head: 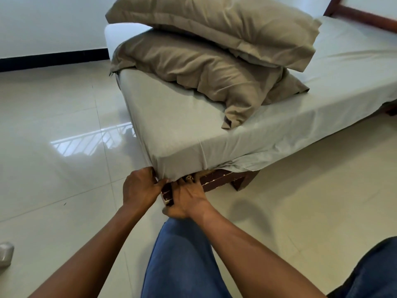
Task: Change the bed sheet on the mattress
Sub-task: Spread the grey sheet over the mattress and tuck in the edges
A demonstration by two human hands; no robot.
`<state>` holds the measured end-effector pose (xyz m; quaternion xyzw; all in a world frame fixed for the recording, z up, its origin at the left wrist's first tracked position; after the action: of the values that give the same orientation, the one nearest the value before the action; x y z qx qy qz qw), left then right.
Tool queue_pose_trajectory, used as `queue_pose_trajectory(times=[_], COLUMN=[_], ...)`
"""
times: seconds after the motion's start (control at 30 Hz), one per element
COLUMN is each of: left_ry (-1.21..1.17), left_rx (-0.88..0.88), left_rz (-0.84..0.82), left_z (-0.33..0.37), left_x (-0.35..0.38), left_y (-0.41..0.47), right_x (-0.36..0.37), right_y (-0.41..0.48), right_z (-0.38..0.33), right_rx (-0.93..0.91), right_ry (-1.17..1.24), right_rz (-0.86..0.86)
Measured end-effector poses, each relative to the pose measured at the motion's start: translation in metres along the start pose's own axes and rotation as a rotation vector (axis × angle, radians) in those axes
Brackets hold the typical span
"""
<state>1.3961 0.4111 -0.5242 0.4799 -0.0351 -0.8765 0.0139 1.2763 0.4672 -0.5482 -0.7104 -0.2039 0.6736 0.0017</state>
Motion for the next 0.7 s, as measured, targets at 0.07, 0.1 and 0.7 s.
queue_pose_trajectory(times=[0.07, 0.1, 0.7], left_ry=[0.013, 0.018, 0.211], left_rx=[0.012, 0.021, 0.276], left_rz=[0.014, 0.017, 0.174], left_z=[-0.007, -0.009, -0.002], left_x=[0.001, 0.002, 0.0], left_y=[-0.002, -0.004, 0.008], right_x=[-0.002, -0.005, 0.006], right_y=[-0.013, -0.021, 0.003], right_z=[0.0, 0.0, 0.0], right_rx=[-0.105, -0.154, 0.02], right_ry=[0.008, 0.02, 0.071], right_rz=[0.053, 0.087, 0.228])
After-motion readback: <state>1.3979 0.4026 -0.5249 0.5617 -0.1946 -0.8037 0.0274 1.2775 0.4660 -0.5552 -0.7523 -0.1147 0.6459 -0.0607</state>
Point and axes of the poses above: each hand's wrist, its own y-axis towards the middle knuckle, its own x-axis out of the palm, z = x × y, the point moved 6 cm from there along y, towards the middle knuckle, and after that the axes turned 11 degrees about -x, right-handed, at the moved point
